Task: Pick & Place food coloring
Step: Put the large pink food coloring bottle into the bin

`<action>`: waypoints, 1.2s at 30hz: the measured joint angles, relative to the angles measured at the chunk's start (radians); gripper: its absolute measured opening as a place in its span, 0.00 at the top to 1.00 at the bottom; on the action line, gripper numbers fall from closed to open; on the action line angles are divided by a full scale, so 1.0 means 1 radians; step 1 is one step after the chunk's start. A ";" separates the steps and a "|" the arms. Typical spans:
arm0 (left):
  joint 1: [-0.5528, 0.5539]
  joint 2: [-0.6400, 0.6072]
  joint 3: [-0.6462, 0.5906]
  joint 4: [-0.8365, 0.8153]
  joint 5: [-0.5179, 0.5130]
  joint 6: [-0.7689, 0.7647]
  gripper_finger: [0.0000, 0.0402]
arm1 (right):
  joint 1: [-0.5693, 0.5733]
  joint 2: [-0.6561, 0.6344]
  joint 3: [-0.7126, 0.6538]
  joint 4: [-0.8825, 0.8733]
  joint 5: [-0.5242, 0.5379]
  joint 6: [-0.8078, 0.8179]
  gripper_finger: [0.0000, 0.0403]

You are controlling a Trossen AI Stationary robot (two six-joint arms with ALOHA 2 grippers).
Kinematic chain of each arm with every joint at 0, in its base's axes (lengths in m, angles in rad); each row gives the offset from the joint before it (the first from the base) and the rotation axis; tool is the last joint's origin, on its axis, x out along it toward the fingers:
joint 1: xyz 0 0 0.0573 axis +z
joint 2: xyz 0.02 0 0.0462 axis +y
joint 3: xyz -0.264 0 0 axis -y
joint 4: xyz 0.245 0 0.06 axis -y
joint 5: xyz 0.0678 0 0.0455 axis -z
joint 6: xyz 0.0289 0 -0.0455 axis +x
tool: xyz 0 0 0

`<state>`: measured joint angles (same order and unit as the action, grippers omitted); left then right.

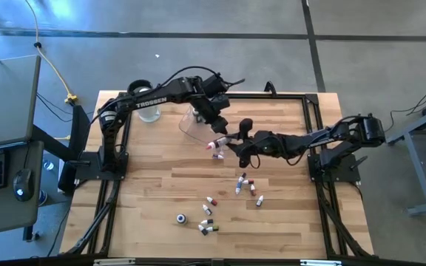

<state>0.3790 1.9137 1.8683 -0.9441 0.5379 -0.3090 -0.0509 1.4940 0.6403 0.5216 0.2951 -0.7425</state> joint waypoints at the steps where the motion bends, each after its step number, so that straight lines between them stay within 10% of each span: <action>1: 0.000 0.000 0.000 0.005 0.011 0.013 0.53 | 0.000 0.000 0.000 0.006 0.017 0.011 0.67; 7: 0.018 -0.031 0.036 -0.015 -0.007 0.151 0.56 | 0.000 -0.009 0.000 0.097 0.170 0.092 0.67; 20: -0.044 -0.353 0.077 -0.159 -0.439 0.424 0.61 | -0.001 -0.127 0.000 0.013 0.219 0.267 0.67; 25: -0.130 -0.550 -0.186 0.012 -0.496 0.488 0.61 | -0.001 -0.139 0.000 -0.015 0.189 0.296 0.67; 36: -0.150 -0.838 -1.025 0.971 -0.474 0.567 0.61 | -0.002 -0.140 0.000 0.002 0.017 0.344 0.67</action>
<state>0.2287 1.0755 0.8434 0.0270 0.0642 0.2584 -0.0525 1.3537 0.6399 0.5241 0.3118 -0.3984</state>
